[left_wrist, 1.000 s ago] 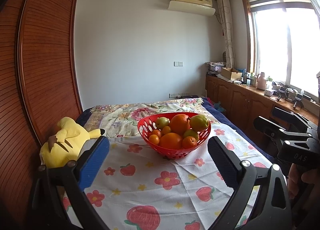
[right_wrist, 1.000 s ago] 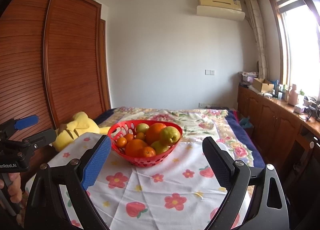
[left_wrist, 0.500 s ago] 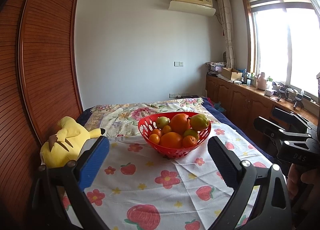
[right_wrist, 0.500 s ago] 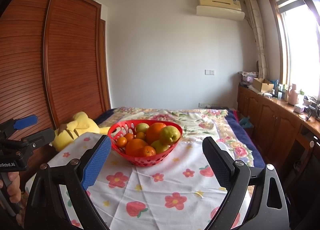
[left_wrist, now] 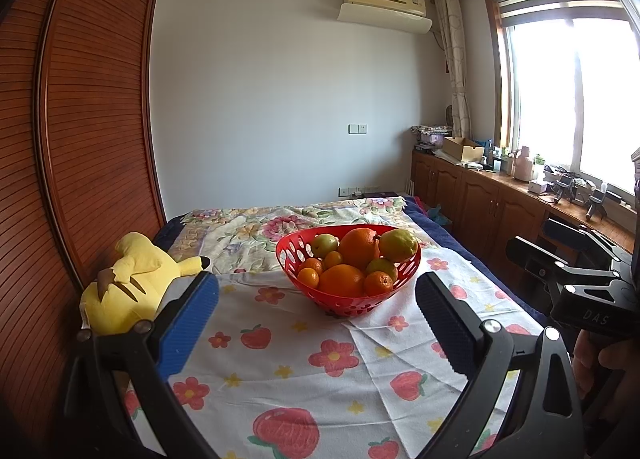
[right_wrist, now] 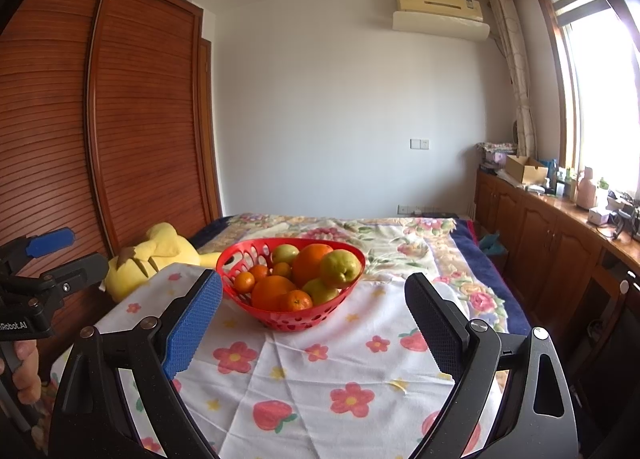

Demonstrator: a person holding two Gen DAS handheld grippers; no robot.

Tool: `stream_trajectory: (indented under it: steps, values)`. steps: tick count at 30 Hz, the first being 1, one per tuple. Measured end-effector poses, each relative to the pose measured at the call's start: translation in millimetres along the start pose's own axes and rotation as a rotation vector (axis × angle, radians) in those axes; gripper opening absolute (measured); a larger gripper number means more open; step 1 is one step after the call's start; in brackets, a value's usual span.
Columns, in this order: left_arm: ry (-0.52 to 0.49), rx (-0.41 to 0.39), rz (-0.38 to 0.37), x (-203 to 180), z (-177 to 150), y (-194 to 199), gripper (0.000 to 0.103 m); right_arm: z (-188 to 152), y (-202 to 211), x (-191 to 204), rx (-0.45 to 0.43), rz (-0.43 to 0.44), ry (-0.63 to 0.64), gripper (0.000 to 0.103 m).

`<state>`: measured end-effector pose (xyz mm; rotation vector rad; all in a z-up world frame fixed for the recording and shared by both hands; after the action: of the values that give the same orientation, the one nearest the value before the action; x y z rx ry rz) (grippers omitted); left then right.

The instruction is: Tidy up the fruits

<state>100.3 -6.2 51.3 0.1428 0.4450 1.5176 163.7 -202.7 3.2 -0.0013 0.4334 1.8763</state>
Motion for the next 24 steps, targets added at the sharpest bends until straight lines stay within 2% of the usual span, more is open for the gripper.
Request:
stream_trajectory:
  steps: [24]
  values:
    - [0.004,-0.009,-0.002,-2.3,2.4,4.7,0.100,-2.0,2.2,-1.5,0.000,-0.005,-0.004,0.094]
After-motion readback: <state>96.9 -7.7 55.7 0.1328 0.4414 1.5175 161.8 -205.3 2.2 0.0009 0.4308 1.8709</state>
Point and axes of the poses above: each gripper's, at about its wrist camera, not at the fingertips, and y roughly against the way its jaws point, x to its left, z to its top, the point moved 4 cm from there along -y, roughly the way its jaws point, and after that the axes turned 12 degrees about y, right-handed, at the moved point
